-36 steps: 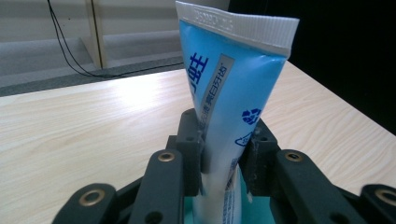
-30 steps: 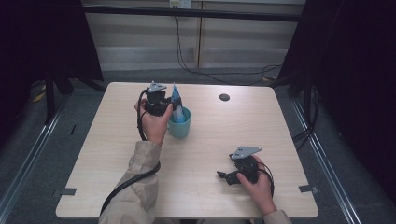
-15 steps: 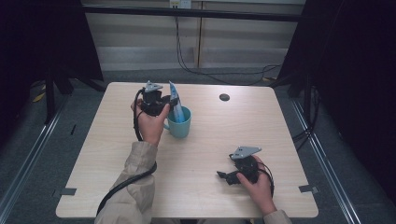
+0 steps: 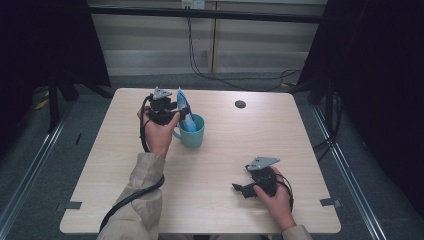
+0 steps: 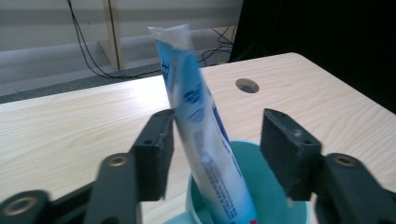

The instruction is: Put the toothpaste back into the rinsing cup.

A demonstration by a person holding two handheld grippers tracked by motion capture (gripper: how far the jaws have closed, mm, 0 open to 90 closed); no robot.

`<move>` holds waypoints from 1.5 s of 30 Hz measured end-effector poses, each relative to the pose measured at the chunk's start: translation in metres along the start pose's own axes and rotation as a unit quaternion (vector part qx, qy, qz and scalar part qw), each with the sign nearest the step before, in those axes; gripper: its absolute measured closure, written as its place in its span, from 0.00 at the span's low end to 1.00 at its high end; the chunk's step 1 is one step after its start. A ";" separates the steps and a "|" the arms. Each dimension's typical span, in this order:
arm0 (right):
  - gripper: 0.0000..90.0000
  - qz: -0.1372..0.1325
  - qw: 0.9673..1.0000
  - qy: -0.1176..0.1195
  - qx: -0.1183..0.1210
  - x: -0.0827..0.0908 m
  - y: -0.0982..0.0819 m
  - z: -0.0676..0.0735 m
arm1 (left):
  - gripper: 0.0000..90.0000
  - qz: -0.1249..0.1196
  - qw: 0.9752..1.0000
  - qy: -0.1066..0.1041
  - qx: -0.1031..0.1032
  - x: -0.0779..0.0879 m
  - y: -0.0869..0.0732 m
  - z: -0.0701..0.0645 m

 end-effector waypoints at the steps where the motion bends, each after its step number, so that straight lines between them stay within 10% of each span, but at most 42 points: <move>1: 0.15 0.000 1.000 0.000 0.000 0.000 0.000 0.000 | 0.45 -0.002 1.000 0.000 0.001 0.001 0.000 0.000; 45: 0.15 -0.001 1.000 0.005 0.007 0.000 0.000 0.002 | 0.28 0.024 0.999 -0.029 -0.004 0.031 -0.060 0.001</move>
Point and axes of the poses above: each handheld gripper's, and its own axes: x roughly backward along the jaws, y roughly out of its top, z roughly to its left, the point moved 8 cm from there along -x, roughly forward along the jaws, and after that the axes turned 15 degrees about z, right-handed, at the moved point
